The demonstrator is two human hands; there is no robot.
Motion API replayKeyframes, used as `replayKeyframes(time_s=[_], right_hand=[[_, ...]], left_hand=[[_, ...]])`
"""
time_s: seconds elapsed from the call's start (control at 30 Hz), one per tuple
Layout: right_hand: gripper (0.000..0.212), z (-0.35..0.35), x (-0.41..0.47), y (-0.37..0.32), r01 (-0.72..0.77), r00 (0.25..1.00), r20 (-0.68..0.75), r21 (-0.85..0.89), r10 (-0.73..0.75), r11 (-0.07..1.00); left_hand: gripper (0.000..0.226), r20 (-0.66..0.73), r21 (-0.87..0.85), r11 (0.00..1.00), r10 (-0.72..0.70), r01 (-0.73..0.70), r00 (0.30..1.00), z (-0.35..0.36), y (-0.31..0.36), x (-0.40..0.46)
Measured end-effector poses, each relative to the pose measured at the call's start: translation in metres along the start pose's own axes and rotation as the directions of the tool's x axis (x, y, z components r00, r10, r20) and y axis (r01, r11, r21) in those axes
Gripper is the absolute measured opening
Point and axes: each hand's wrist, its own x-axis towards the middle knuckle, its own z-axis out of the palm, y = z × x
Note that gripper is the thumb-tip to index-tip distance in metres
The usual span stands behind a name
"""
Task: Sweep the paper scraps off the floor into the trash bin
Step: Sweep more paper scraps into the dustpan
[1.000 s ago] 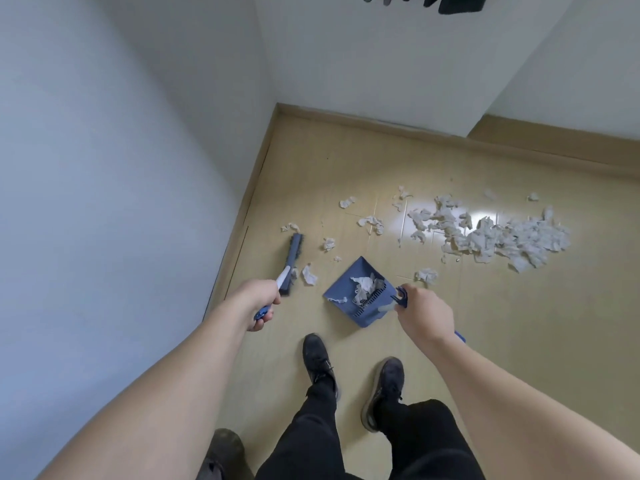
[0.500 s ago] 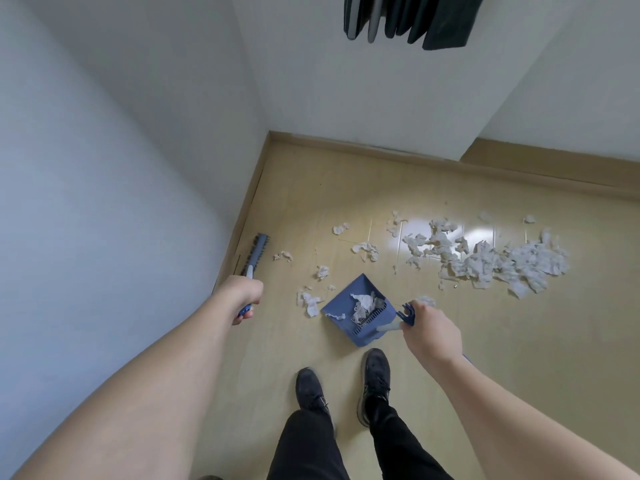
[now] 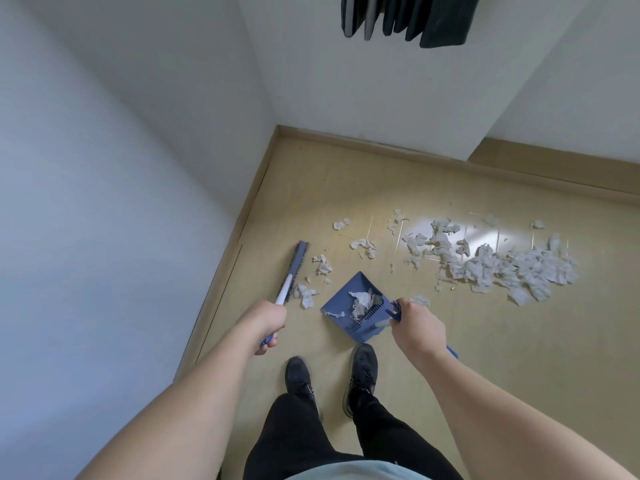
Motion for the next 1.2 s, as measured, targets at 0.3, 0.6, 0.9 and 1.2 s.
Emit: replayKeyframes(time_s=[0.3,0.6,0.9,1.2], right_hand=[[0.005,0.005,0.010,0.041,-0.007,1.000,-0.011,0.027,0.007,1.000],[0.005,0.000,0.018,0.048,-0.001,1.000,0.013,0.074,0.000,0.997],[0.006,0.009,0.036,0.037,0.001,1.000,-0.007,0.089,-0.001,0.996],[0.005,0.007,0.042,0.021,0.006,1.000,-0.008,0.083,-0.006,0.997]], left_hand=[[0.023,0.137,-0.358,0.922,-0.107,0.150,0.985,0.073,0.048,-0.012],[0.005,0.138,-0.458,0.866,-0.155,0.202,0.978,0.016,0.074,-0.028],[0.026,0.018,0.136,0.991,0.002,-0.004,1.000,0.012,0.105,0.009],[0.012,0.157,0.293,0.950,0.061,-0.105,0.986,0.019,0.105,-0.026]])
